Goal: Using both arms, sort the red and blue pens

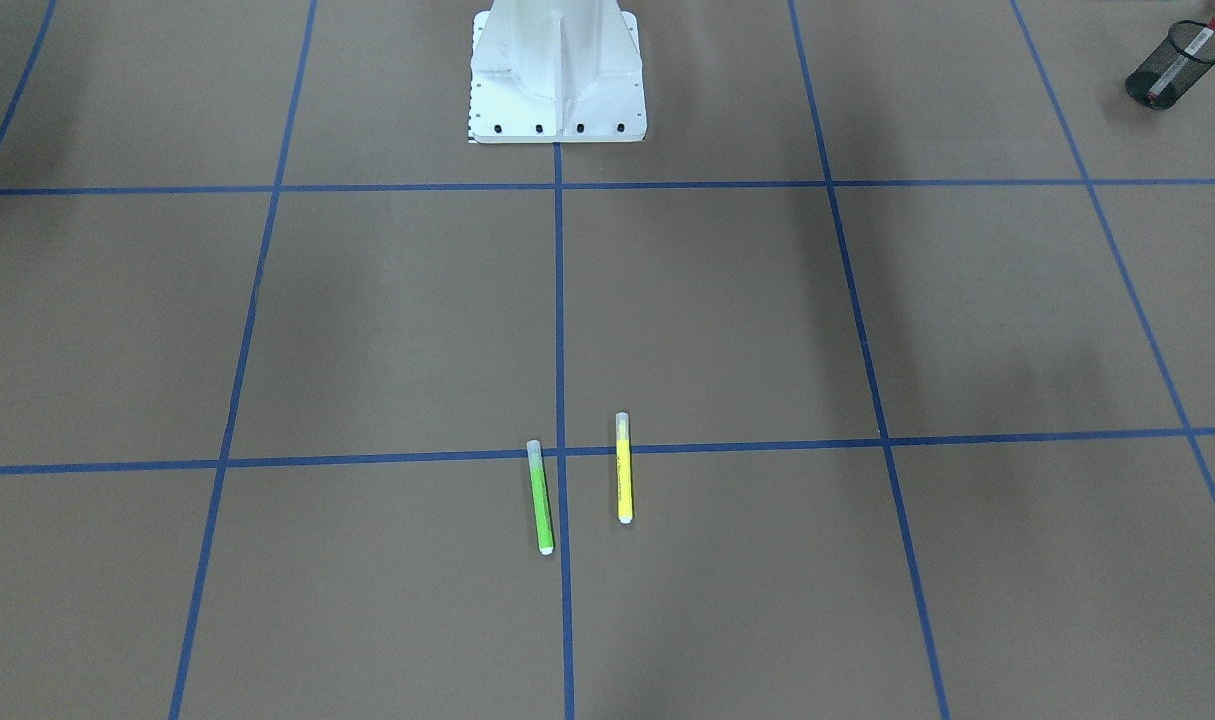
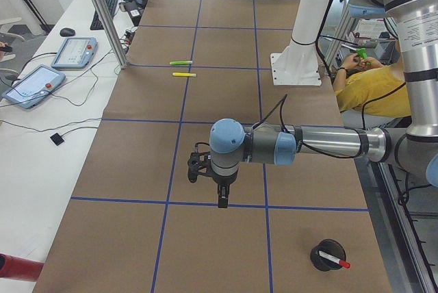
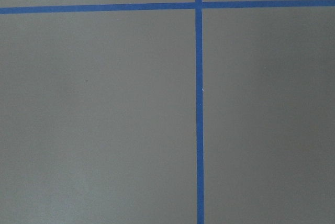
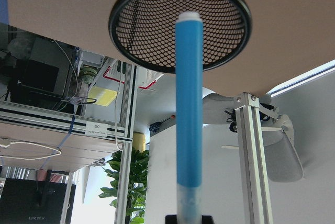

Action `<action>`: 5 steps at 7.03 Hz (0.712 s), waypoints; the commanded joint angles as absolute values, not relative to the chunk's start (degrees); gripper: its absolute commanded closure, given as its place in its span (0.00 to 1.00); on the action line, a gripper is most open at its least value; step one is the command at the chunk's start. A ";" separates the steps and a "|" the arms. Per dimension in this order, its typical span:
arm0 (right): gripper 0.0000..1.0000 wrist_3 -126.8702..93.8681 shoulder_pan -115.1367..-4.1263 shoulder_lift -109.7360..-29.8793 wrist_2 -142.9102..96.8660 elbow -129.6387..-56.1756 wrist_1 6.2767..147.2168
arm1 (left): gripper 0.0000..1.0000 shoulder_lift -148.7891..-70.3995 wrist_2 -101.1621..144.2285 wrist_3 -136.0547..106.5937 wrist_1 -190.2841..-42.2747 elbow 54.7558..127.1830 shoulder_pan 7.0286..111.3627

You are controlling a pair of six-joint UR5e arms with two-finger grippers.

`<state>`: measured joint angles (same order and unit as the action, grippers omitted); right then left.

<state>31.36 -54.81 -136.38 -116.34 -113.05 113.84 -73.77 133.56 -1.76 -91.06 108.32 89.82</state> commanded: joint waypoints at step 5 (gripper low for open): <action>0.00 34.80 -54.93 -134.49 -116.45 -112.85 114.08 | 0.00 -73.74 133.59 -1.84 -91.05 108.46 89.82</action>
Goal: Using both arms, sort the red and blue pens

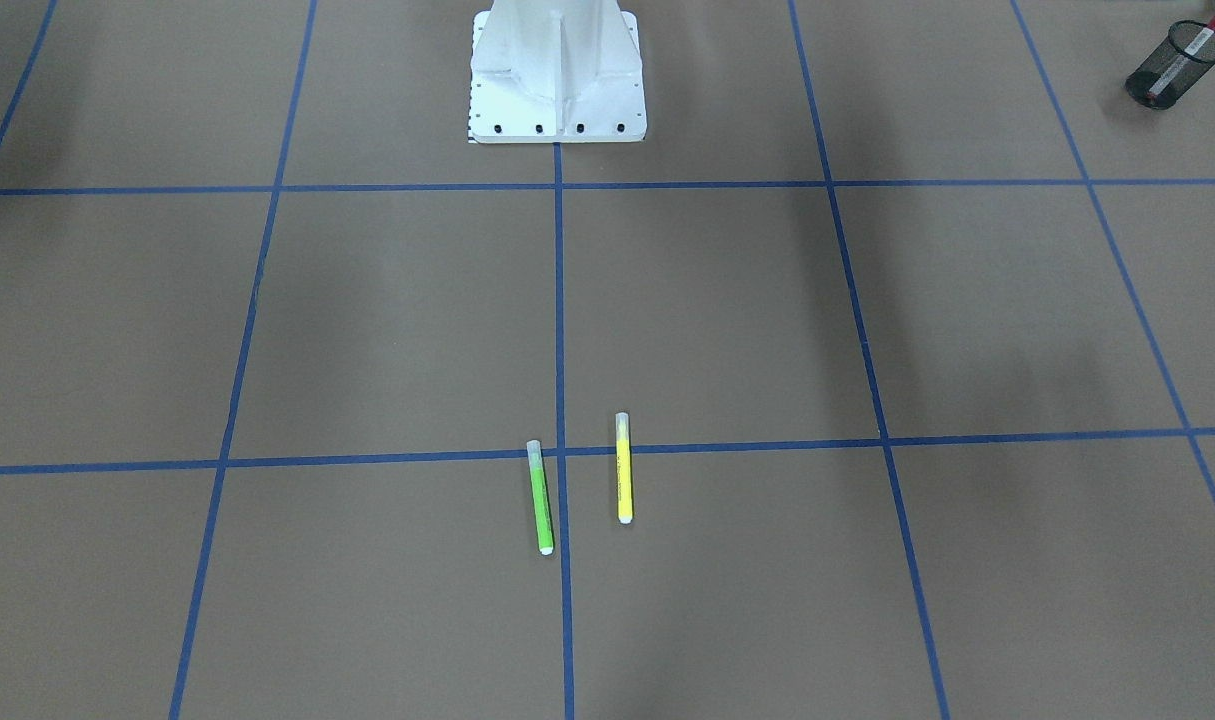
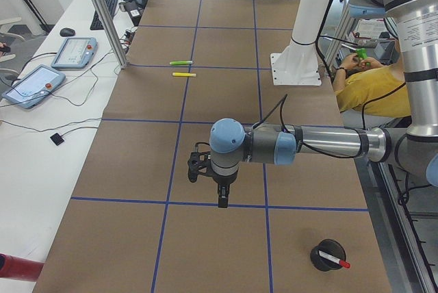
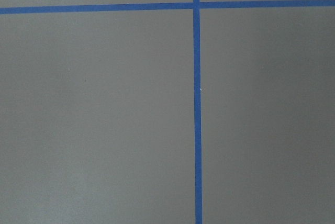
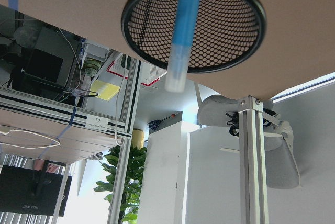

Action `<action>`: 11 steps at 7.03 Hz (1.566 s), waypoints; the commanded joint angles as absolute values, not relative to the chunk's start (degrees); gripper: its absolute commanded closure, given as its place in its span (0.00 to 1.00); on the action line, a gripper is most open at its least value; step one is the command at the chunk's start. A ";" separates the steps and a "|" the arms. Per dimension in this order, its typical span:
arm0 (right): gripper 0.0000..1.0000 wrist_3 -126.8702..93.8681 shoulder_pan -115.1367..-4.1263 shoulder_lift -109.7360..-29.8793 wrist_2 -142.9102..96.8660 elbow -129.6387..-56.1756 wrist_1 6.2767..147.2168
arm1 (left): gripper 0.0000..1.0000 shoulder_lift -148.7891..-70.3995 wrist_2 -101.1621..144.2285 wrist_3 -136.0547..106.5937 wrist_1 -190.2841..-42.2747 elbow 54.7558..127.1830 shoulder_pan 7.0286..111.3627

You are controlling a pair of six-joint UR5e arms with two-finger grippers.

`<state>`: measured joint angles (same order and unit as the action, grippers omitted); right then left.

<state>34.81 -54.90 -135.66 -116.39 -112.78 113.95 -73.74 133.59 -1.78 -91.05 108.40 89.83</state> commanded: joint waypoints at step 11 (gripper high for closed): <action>0.00 31.23 -77.25 -83.97 -117.41 -105.47 125.42 | 0.00 -73.83 133.59 -1.85 -90.97 105.03 89.65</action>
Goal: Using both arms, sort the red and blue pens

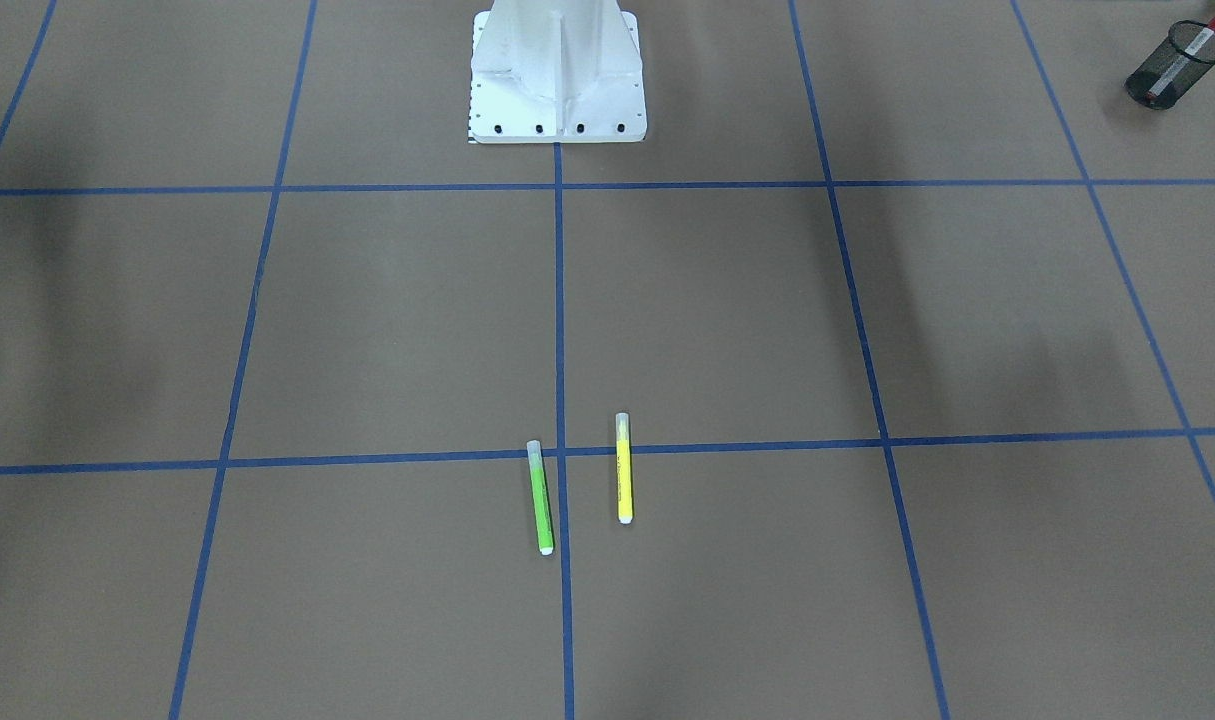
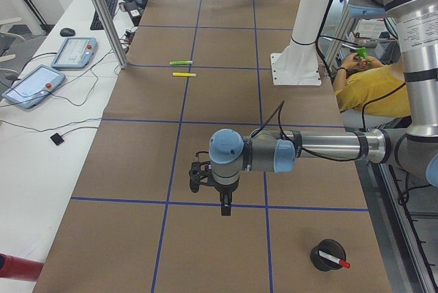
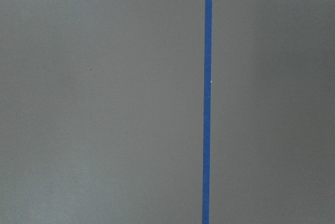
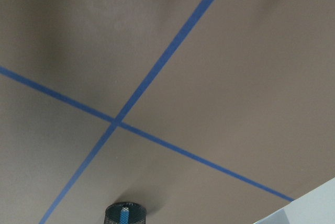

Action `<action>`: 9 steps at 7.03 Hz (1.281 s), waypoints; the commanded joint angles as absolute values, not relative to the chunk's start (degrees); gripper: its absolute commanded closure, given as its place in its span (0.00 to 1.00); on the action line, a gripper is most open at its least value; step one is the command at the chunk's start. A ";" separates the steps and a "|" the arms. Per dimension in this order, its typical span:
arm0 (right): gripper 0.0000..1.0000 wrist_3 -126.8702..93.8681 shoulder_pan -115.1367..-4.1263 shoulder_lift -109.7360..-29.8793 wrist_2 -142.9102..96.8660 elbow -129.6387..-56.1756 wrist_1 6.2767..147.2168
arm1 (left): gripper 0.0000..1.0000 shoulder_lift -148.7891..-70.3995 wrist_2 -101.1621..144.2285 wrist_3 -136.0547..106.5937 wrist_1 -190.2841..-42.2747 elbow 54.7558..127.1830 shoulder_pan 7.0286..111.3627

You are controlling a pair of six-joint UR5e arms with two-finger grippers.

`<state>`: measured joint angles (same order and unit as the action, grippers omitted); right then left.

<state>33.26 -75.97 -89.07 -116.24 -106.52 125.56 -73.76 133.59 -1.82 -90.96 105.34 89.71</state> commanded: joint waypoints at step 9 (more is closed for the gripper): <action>0.00 -0.53 -86.65 -97.62 -133.42 -96.76 85.71 | 0.00 -75.93 133.51 -2.28 -93.42 104.85 89.56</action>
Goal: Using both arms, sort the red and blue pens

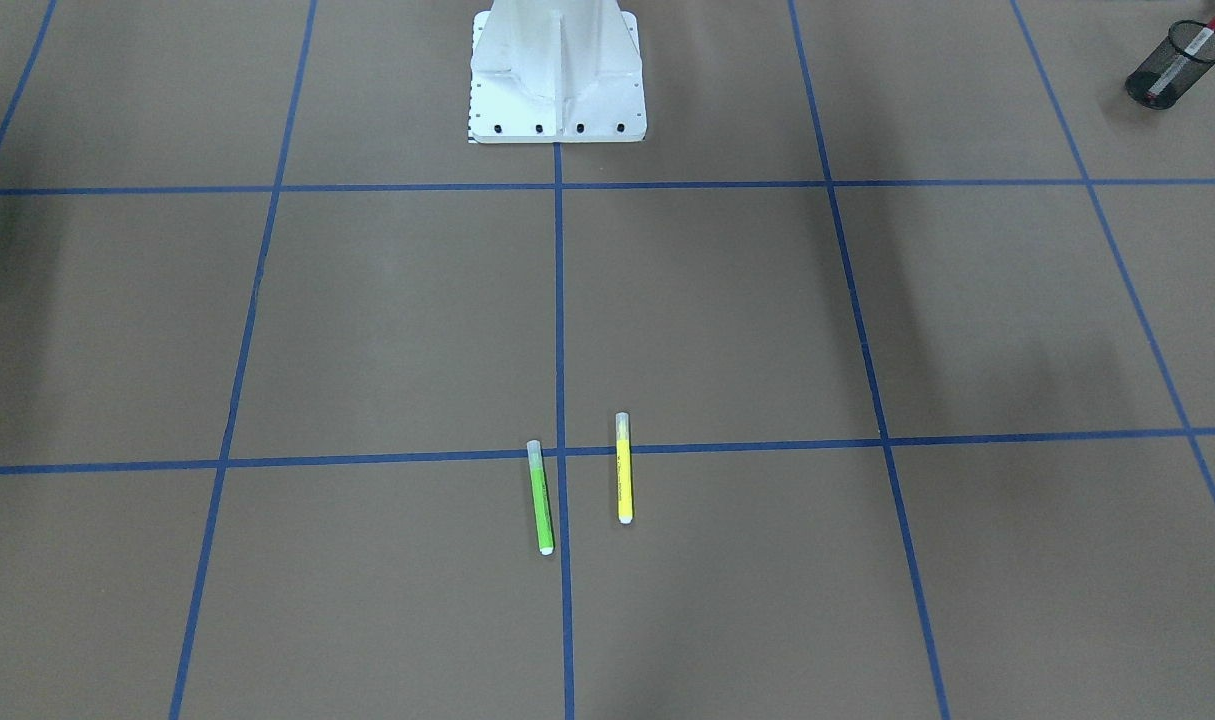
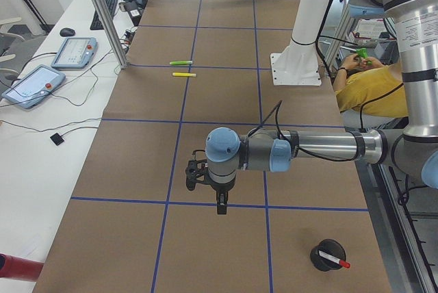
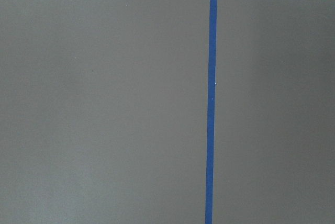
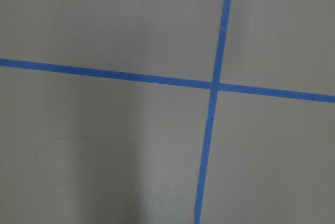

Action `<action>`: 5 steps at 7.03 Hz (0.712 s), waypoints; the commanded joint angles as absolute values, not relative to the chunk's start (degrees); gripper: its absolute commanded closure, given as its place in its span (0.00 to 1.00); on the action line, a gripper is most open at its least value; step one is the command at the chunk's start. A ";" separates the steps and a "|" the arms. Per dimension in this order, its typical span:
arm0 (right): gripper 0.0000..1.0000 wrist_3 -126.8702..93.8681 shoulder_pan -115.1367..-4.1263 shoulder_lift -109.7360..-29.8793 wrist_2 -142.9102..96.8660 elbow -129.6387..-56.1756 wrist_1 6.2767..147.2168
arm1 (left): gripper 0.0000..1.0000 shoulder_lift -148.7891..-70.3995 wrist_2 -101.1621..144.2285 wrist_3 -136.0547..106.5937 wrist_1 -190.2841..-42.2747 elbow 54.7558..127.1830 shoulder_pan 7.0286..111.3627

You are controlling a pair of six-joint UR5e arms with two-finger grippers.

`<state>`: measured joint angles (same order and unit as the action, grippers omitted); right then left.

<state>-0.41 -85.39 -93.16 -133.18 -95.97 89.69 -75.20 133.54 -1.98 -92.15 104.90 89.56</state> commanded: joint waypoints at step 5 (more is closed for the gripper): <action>0.00 -1.41 -88.42 -97.29 -130.18 -103.35 91.83 | 0.00 -78.40 133.42 -2.46 -92.99 104.68 89.65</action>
<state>-1.58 -88.24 -97.48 -131.08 -102.17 89.31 -78.43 133.42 -2.53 -92.77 104.72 89.58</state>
